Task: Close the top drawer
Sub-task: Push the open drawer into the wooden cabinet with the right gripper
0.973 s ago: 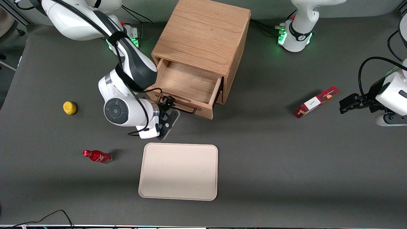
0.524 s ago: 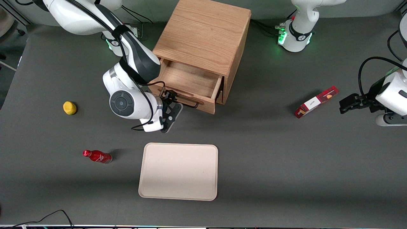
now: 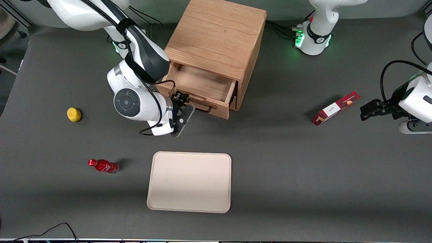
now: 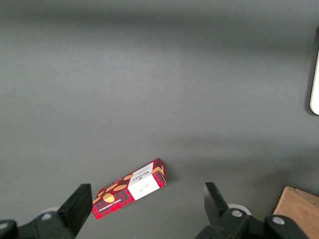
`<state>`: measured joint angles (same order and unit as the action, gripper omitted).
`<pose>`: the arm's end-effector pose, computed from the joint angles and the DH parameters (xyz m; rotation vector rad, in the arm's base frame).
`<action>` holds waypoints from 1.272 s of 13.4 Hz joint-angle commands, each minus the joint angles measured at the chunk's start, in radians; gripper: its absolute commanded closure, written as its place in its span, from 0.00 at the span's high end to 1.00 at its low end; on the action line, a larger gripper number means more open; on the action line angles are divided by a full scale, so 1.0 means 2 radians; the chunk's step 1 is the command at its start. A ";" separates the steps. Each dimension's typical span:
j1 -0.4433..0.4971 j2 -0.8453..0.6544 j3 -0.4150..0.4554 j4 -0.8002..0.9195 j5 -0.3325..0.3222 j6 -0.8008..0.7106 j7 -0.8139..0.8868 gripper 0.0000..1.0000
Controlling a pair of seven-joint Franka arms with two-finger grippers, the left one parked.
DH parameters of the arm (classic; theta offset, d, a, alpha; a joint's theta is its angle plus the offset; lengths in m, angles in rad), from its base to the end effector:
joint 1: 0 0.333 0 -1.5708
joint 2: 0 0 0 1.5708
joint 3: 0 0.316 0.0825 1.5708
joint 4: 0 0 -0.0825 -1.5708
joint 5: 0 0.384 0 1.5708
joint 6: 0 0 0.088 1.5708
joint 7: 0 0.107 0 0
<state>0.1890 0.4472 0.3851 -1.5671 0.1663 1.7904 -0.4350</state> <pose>0.5590 0.3404 0.3897 -2.5115 -1.2725 0.3066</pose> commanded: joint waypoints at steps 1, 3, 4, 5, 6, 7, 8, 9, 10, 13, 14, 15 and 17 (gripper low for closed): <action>-0.006 -0.020 0.018 -0.028 0.020 0.010 0.000 1.00; -0.006 -0.022 0.018 -0.032 0.020 0.010 0.001 1.00; -0.005 -0.024 0.019 -0.033 0.020 0.010 0.001 1.00; -0.003 -0.028 0.020 -0.038 0.020 0.011 0.001 1.00; -0.005 -0.030 0.027 -0.042 0.021 0.013 0.001 1.00; -0.006 -0.035 0.030 -0.048 0.021 0.014 0.001 1.00; -0.005 -0.042 0.031 -0.058 0.024 0.020 0.001 1.00; -0.004 -0.049 0.031 -0.068 0.038 0.025 0.001 1.00; -0.002 -0.056 0.031 -0.075 0.044 0.029 0.001 1.00; -0.001 -0.057 0.041 -0.076 0.045 0.031 0.004 1.00; 0.000 -0.057 0.042 -0.077 0.045 0.031 0.018 1.00; 0.000 -0.057 0.047 -0.079 0.045 0.032 0.025 1.00; -0.002 -0.059 0.057 -0.087 0.045 0.041 0.026 1.00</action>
<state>0.1892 0.3650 0.4783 -1.6940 0.2197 1.8413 -0.4077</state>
